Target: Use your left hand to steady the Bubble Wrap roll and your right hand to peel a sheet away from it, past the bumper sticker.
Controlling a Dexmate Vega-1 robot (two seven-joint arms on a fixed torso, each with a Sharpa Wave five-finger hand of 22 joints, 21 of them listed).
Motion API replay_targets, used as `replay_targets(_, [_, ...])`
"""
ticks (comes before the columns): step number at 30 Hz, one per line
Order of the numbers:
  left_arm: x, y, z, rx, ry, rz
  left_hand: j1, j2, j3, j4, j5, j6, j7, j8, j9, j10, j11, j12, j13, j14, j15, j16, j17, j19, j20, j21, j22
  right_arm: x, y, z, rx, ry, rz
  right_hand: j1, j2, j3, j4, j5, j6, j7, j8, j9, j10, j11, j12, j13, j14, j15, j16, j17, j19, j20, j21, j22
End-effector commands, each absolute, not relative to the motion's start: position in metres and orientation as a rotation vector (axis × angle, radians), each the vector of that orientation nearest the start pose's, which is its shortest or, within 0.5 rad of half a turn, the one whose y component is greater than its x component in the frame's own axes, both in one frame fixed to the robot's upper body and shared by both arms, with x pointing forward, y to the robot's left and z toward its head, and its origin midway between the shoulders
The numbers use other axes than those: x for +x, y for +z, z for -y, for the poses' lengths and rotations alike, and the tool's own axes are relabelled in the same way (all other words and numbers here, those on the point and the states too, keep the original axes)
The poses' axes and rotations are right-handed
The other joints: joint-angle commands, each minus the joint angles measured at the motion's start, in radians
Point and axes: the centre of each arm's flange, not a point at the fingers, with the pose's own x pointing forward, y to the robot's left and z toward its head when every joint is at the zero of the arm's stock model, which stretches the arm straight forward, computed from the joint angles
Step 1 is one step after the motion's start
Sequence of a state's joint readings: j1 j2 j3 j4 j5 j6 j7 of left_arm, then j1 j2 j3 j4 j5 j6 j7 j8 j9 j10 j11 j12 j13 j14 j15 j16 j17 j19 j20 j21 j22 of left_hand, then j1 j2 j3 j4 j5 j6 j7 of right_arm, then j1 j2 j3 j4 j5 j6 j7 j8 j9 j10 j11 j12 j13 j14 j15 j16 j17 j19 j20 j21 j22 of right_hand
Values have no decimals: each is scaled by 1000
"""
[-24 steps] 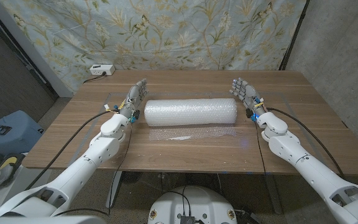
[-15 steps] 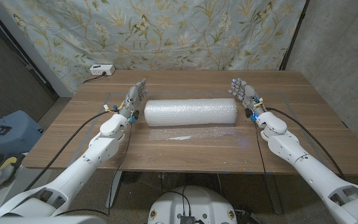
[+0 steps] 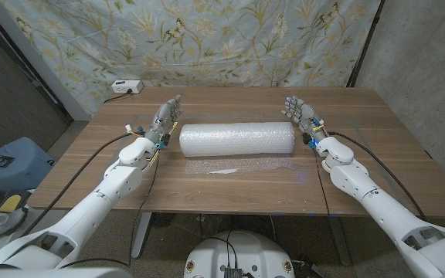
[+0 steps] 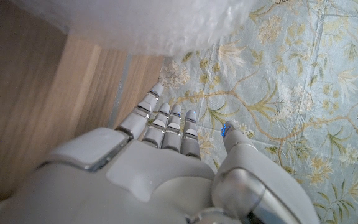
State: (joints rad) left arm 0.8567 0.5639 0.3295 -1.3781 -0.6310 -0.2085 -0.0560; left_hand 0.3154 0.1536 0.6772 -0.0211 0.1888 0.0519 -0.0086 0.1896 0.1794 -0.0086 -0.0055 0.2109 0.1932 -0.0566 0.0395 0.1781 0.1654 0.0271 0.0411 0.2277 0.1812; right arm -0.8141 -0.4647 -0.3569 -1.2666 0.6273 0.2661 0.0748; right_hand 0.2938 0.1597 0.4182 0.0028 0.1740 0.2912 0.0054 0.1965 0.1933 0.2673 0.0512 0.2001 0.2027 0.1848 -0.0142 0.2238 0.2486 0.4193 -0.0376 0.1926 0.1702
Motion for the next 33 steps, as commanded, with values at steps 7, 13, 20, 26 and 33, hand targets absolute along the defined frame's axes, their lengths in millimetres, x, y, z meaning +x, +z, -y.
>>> replay_targets(7, [612, 12, -310, 118, -277, 580, 33, -19, 1, -44, 12, -6, 11, 1, 1, -4, 3, 4, 2, -1, 11, 4, 5, 5, 0, -6, -1, 658, -28, 279, 40, 229, 589, 10, 1, 2, -9, 3, 2, 2, 2, 5, -1, 5, 4, 4, 3, 0, 5, 3, 4, 1, 3, 3])
replay_targets(13, [603, 22, -311, 191, -308, 571, 44, -42, -5, -72, 14, -16, 17, -1, 1, -11, 11, 1, 2, -3, 16, 2, 6, 3, 6, -10, -1, 657, -27, 279, 34, 229, 593, 11, 1, 2, -11, 3, 1, 4, 1, 4, -3, 6, 3, 4, 2, -1, 5, 3, 2, 2, 3, 3])
replay_targets(20, [597, 36, -310, 268, -348, 551, 69, -65, -11, -114, 17, -38, 34, -5, 1, -16, 31, -1, 3, -5, 30, 2, 7, 7, 21, -13, -1, 657, -25, 278, 25, 232, 599, 12, 1, 2, -13, 3, -2, 5, 0, 4, -5, 6, 3, 4, 0, -1, 4, 3, 1, 2, 2, 3])
replay_targets(26, [596, 53, -305, 339, -379, 534, 92, -75, -14, -139, 18, -64, 44, -8, 0, -41, 44, -9, 3, -20, 43, -1, 8, -6, 28, -20, 0, 658, -23, 279, 23, 230, 604, 13, 1, 1, -15, 2, -6, 7, -1, 4, -6, 6, 3, 4, -3, 2, 4, 3, 0, 3, 2, 3])
replay_targets(33, [594, 75, -290, 418, -405, 555, 110, -76, -17, -147, 18, -78, 68, -7, 0, -52, 55, -10, 4, -33, 54, -2, 8, -17, 32, -25, 1, 658, -22, 284, 33, 224, 611, 14, 1, 1, -17, 2, -9, 8, -1, 4, -13, 8, 0, 4, -5, 3, 3, 3, -2, 4, 2, 3])
